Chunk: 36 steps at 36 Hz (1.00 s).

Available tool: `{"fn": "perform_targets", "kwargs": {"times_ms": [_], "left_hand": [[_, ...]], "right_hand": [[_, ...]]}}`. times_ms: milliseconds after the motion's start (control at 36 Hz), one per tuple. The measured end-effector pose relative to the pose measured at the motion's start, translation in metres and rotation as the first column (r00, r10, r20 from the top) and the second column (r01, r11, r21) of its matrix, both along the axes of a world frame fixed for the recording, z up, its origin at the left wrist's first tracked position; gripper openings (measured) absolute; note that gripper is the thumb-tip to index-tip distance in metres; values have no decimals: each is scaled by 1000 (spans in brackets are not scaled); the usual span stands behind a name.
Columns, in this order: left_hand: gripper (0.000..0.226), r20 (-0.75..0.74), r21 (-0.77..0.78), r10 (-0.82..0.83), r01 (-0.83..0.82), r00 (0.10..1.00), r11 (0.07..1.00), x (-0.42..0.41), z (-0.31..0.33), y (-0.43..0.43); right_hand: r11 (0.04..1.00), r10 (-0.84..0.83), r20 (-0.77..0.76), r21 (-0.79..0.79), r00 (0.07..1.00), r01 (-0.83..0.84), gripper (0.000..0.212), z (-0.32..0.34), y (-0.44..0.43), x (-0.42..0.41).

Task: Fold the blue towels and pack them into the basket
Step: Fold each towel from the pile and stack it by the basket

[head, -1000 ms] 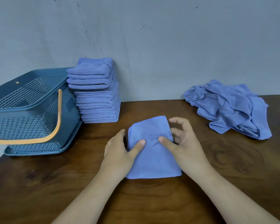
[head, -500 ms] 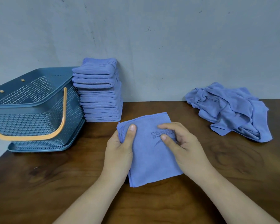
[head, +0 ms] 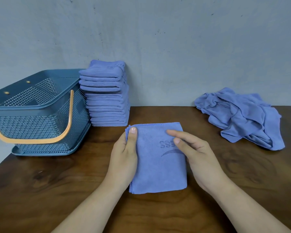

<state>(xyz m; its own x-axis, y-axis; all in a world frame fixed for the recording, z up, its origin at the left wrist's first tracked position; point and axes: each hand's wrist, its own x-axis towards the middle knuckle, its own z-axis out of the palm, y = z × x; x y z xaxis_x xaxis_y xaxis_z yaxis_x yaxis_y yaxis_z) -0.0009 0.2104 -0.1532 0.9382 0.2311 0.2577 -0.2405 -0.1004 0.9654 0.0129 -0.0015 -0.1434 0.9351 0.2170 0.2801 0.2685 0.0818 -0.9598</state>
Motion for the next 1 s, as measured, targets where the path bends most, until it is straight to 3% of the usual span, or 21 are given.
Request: {"fn": "perform_targets", "kwargs": {"times_ms": [111, 194, 250, 417, 472, 528, 639, 833, 1000], "left_hand": [[65, -24, -104, -66, 63, 998, 993, 2, -1, 0], [62, -59, -304, -242, 214, 968, 928, 2, 0, -5], [55, -33, -310, -304, 280, 952, 909, 2, -1, -8], [27, -4, -242, -159, 153, 987, 958, 2, -1, -9], [23, 10, -223, -105, 104, 994, 969, 2, 3, -5], [22, 22, -219, -77, 80, 997, 972, 4, 6, 0], [32, 43, -204, -49, 57, 998, 977, 8, 14, 15], [50, 188, -340, -134, 193, 973, 920, 17, 34, 47], [50, 257, -430, -27, 139, 966, 892, 19, 55, 86]], "right_hand": [[997, -67, 57, -29, 996, 68, 27, -1, 0, 2], [987, -131, 135, -76, 982, 143, 26, -4, -4, 6], [980, -163, 171, -85, 972, 180, 26, -6, -5, 8], [967, -202, 201, -112, 958, 228, 24, -3, -4, 8], [982, -116, 165, -128, 979, 138, 27, -1, -2, 5], [990, 26, 139, -143, 990, -6, 47, 1, 1, 2], [957, 96, 225, -289, 970, -28, 75, 13, 10, 5], [910, 181, 400, -415, 899, 1, 75, 69, 40, 32], [946, 207, 533, -322, 820, -30, 77, 134, 89, 75]]}}
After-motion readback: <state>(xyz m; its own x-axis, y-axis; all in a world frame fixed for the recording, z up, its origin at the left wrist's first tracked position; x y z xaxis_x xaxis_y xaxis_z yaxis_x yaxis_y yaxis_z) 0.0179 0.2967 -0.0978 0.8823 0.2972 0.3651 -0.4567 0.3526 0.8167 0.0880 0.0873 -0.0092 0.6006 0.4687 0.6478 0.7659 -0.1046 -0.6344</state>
